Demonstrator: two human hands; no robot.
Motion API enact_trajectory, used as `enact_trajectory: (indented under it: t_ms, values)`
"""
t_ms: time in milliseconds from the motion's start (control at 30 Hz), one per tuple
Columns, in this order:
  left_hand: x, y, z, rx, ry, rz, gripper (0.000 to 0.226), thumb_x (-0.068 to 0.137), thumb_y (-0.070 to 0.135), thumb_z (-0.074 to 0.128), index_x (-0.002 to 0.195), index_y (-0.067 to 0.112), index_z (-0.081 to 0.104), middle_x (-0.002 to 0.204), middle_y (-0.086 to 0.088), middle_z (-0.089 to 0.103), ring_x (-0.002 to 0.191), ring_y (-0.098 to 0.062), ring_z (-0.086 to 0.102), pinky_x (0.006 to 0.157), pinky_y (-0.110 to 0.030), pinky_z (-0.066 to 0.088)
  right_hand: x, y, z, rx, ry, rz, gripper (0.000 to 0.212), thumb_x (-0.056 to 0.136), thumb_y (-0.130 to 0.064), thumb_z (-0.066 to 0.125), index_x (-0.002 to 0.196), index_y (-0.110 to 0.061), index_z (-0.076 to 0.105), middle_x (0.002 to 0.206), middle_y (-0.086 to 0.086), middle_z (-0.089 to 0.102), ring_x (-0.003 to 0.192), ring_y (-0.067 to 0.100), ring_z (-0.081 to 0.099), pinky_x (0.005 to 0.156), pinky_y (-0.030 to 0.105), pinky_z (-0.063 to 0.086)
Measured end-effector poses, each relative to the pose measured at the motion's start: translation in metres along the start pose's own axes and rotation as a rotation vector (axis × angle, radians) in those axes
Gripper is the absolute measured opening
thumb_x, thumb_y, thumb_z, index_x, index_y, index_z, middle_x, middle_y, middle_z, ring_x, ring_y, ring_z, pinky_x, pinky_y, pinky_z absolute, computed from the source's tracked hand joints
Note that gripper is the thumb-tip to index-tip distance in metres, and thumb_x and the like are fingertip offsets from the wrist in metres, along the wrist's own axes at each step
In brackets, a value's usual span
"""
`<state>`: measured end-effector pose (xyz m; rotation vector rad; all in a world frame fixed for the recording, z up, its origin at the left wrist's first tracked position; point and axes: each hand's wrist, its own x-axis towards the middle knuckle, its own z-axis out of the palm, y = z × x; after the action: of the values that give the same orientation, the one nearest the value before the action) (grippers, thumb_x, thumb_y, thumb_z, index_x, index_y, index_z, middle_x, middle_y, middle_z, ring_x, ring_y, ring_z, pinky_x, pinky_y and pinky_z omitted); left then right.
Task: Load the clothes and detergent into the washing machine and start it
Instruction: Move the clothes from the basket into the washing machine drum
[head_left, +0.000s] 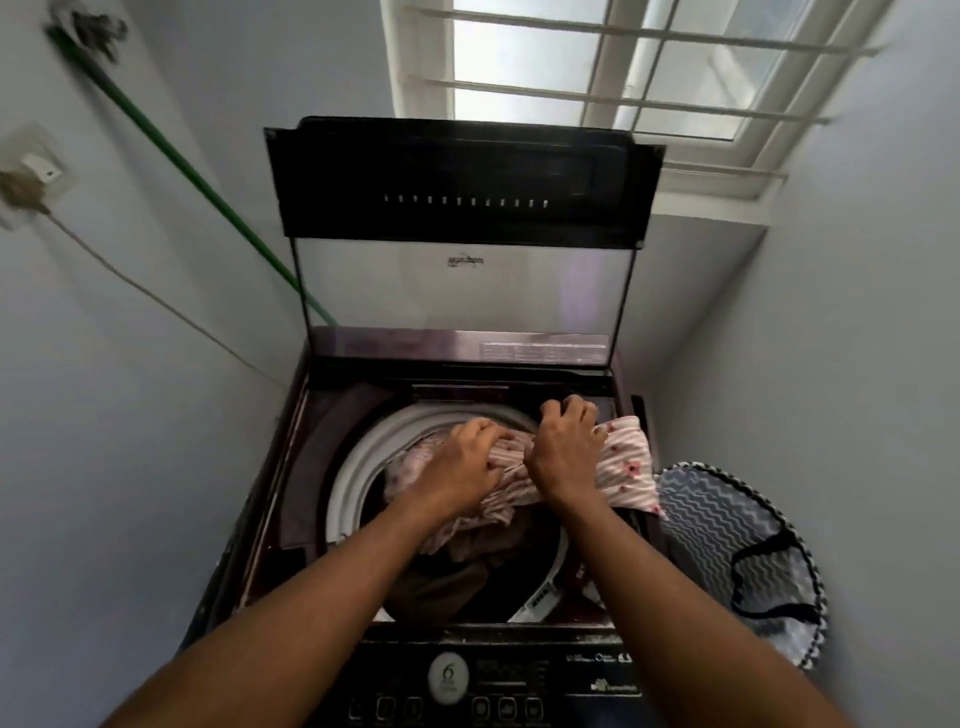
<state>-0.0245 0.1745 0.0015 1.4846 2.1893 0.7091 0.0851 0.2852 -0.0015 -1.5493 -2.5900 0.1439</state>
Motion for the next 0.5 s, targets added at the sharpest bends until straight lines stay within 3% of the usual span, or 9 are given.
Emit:
enact_trajectory:
  t_ms: [67, 200, 300, 333, 400, 467, 500]
  values:
    - [0.014, 0.022, 0.007, -0.037, -0.016, 0.051, 0.048, 0.077, 0.028, 0.067, 0.125, 0.025, 0.061, 0.122, -0.001, 0.056, 0.115, -0.023, 0.056, 0.103, -0.038, 0.044, 0.007, 0.023, -0.007, -0.004, -0.016, 0.154, 0.052, 0.075, -0.026, 0.072, 0.121, -0.015, 0.051, 0.137, 0.017, 0.042, 0.127, 0.039, 0.037, 0.097, 0.058, 0.039]
    - [0.034, 0.068, 0.035, -0.146, -0.114, 0.136, 0.054, 0.080, 0.020, 0.066, 0.134, 0.019, 0.059, 0.123, -0.006, 0.056, 0.113, -0.021, 0.058, 0.104, -0.032, 0.044, 0.013, 0.069, -0.007, 0.187, -0.191, 0.420, 0.091, 0.083, -0.038, 0.071, 0.152, -0.013, 0.017, 0.158, 0.021, 0.011, 0.143, 0.044, 0.020, 0.106, 0.067, 0.031]
    - [0.045, 0.097, 0.059, -0.129, -0.158, 0.184, 0.066, 0.078, 0.017, 0.062, 0.143, 0.021, 0.050, 0.137, -0.011, 0.049, 0.124, -0.025, 0.053, 0.109, -0.032, 0.041, 0.014, 0.109, 0.009, 0.332, -0.303, 0.512, 0.110, 0.072, -0.055, 0.077, 0.153, -0.012, 0.016, 0.155, 0.022, 0.018, 0.137, 0.044, 0.032, 0.105, 0.051, 0.037]
    - [0.048, 0.103, 0.067, -0.091, -0.169, 0.197, 0.068, 0.078, 0.017, 0.061, 0.145, 0.022, 0.048, 0.144, -0.011, 0.045, 0.131, -0.025, 0.048, 0.113, -0.031, 0.038, 0.014, 0.118, 0.014, 0.421, -0.348, 0.494, 0.102, 0.074, -0.057, 0.073, 0.151, -0.011, 0.025, 0.151, 0.021, 0.030, 0.131, 0.041, 0.040, 0.100, 0.043, 0.040]
    - [0.053, 0.110, 0.085, -0.014, -0.196, 0.247, 0.074, 0.079, 0.015, 0.064, 0.149, 0.023, 0.041, 0.154, -0.009, 0.036, 0.142, -0.025, 0.036, 0.118, -0.032, 0.029, 0.012, 0.127, 0.018, 0.638, -0.362, 0.472, 0.058, 0.088, -0.052, 0.056, 0.129, -0.011, 0.049, 0.132, 0.019, 0.056, 0.106, 0.030, 0.057, 0.086, 0.031, 0.045]
    - [0.057, 0.114, 0.098, 0.043, -0.238, 0.243, 0.084, 0.078, 0.014, 0.068, 0.153, 0.026, 0.033, 0.158, -0.007, 0.030, 0.145, -0.025, 0.030, 0.120, -0.032, 0.025, 0.015, 0.128, 0.017, 0.733, -0.337, 0.491, 0.025, 0.101, -0.037, 0.043, 0.106, -0.015, 0.053, 0.112, 0.016, 0.067, 0.083, 0.022, 0.056, 0.074, 0.029, 0.042]
    - [0.059, 0.115, 0.101, 0.066, -0.239, 0.221, 0.086, 0.078, 0.015, 0.070, 0.154, 0.027, 0.030, 0.157, -0.006, 0.029, 0.145, -0.023, 0.029, 0.120, -0.031, 0.024, 0.016, 0.126, 0.016, 0.757, -0.334, 0.503, 0.022, 0.103, -0.034, 0.040, 0.101, -0.016, 0.052, 0.105, 0.014, 0.067, 0.079, 0.021, 0.056, 0.072, 0.029, 0.041]
